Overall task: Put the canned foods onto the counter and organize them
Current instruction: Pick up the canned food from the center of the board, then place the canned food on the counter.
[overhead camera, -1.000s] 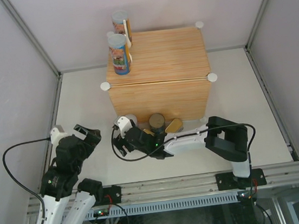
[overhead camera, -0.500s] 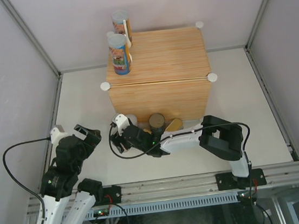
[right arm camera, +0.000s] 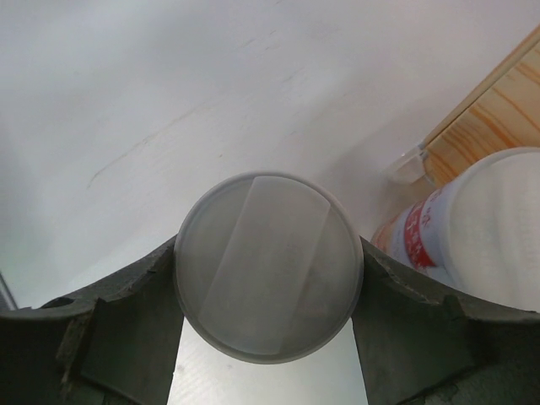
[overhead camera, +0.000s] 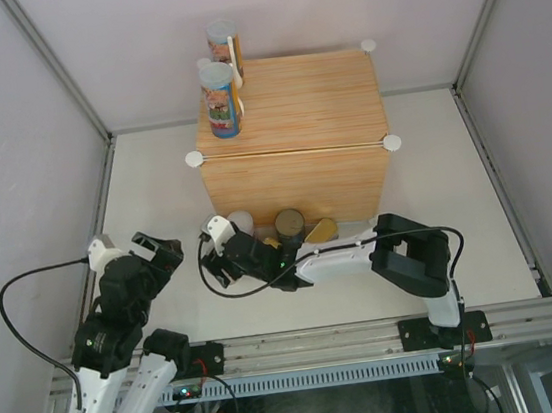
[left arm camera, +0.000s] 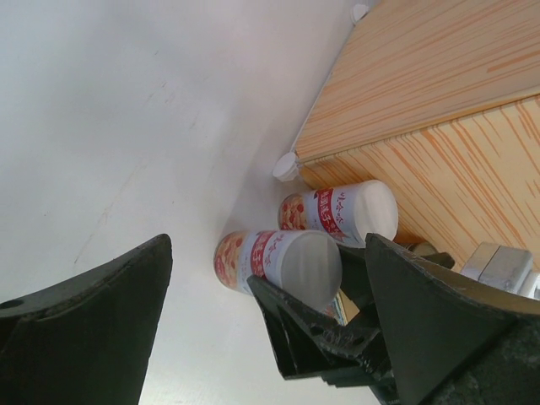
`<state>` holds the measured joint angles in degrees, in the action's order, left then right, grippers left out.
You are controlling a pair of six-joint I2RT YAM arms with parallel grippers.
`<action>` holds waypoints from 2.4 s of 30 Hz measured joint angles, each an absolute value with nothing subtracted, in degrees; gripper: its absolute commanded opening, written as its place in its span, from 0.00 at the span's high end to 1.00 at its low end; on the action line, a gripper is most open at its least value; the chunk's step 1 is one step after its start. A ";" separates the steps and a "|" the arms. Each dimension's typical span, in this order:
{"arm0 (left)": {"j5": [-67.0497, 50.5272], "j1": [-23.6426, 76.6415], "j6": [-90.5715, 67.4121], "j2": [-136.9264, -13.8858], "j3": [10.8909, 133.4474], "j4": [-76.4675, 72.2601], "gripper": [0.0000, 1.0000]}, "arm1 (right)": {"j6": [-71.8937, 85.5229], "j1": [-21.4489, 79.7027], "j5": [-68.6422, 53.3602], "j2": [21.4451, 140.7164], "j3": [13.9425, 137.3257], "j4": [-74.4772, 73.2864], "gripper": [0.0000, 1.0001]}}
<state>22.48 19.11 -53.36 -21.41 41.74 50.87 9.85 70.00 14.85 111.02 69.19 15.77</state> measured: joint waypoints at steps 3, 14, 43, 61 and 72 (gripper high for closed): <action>22.83 19.11 -53.36 -20.88 41.74 50.85 0.00 | 9.45 70.72 14.24 109.93 69.19 13.13 1.00; 24.38 19.11 -53.30 -19.70 41.67 50.65 0.00 | 7.42 72.18 13.02 104.42 69.38 2.87 1.00; 25.19 19.11 -52.49 -25.67 41.74 45.23 0.03 | 1.08 65.23 16.64 78.78 94.91 -20.45 1.00; 19.49 19.11 -50.26 -28.51 41.74 40.01 0.06 | 0.80 44.84 10.68 87.09 109.75 -22.22 1.00; 14.37 19.14 -43.62 -31.20 41.74 32.84 0.08 | 1.50 38.24 5.45 103.15 127.68 -29.39 1.00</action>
